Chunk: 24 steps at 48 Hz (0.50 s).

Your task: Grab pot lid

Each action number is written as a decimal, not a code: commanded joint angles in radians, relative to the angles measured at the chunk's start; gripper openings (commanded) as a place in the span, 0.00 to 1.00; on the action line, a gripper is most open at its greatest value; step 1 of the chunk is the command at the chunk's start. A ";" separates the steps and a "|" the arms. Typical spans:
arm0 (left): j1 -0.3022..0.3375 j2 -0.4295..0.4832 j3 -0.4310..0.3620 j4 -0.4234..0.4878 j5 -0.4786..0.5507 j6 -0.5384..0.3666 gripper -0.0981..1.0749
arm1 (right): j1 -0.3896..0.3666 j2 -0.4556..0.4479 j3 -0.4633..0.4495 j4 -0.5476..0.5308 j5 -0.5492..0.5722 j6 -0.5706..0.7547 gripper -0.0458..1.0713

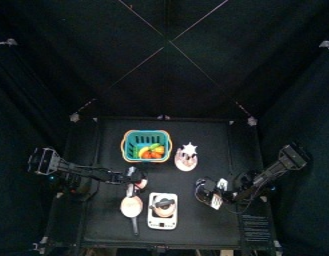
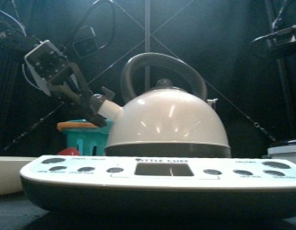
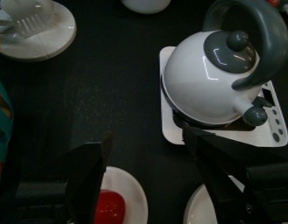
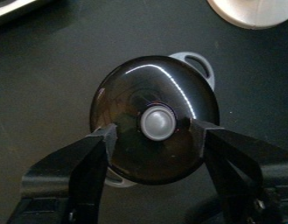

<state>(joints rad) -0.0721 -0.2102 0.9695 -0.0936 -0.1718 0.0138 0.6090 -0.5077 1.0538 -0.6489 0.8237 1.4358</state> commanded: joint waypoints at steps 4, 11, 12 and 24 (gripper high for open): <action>0.002 -0.002 -0.011 -0.002 -0.005 0.002 0.92 | -0.020 -0.003 0.003 -0.008 -0.018 0.003 0.83; 0.003 -0.002 -0.011 -0.002 -0.005 0.002 0.92 | -0.049 -0.003 0.011 -0.009 -0.048 0.003 0.73; 0.002 -0.002 -0.011 -0.002 -0.003 0.002 0.92 | -0.055 -0.003 0.011 -0.009 -0.054 0.002 0.72; 0.002 -0.002 -0.011 -0.002 -0.003 0.002 0.92 | -0.118 -0.002 0.023 -0.049 -0.126 0.002 0.63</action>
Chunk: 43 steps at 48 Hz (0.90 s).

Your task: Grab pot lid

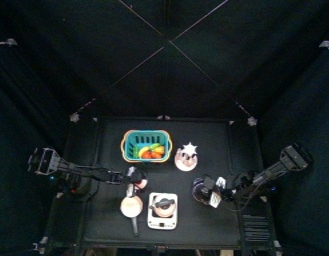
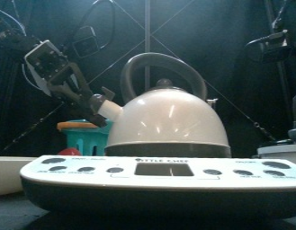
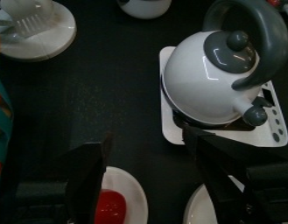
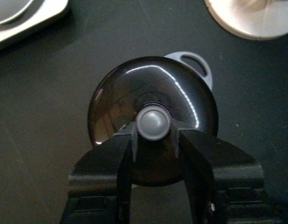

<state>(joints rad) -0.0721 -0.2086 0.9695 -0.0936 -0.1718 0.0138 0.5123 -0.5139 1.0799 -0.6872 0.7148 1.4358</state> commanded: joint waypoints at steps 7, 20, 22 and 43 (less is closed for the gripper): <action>0.002 -0.003 -0.011 -0.002 -0.003 0.002 0.92 | -0.038 0.005 -0.012 -0.046 -0.035 0.002 0.62; 0.002 -0.003 -0.011 -0.002 -0.003 0.002 0.92 | -0.040 0.002 -0.055 -0.092 -0.034 0.000 0.62; 0.002 -0.003 -0.011 -0.002 -0.003 0.002 0.92 | -0.040 0.000 -0.061 -0.097 -0.032 0.000 0.62; 0.002 -0.003 -0.009 -0.002 -0.003 0.002 0.92 | -0.037 -0.006 -0.087 -0.138 -0.025 0.000 0.62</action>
<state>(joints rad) -0.0721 -0.2102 0.9710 -0.0936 -0.1718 0.0138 0.4755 -0.5077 1.0140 -0.8161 0.6857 1.4358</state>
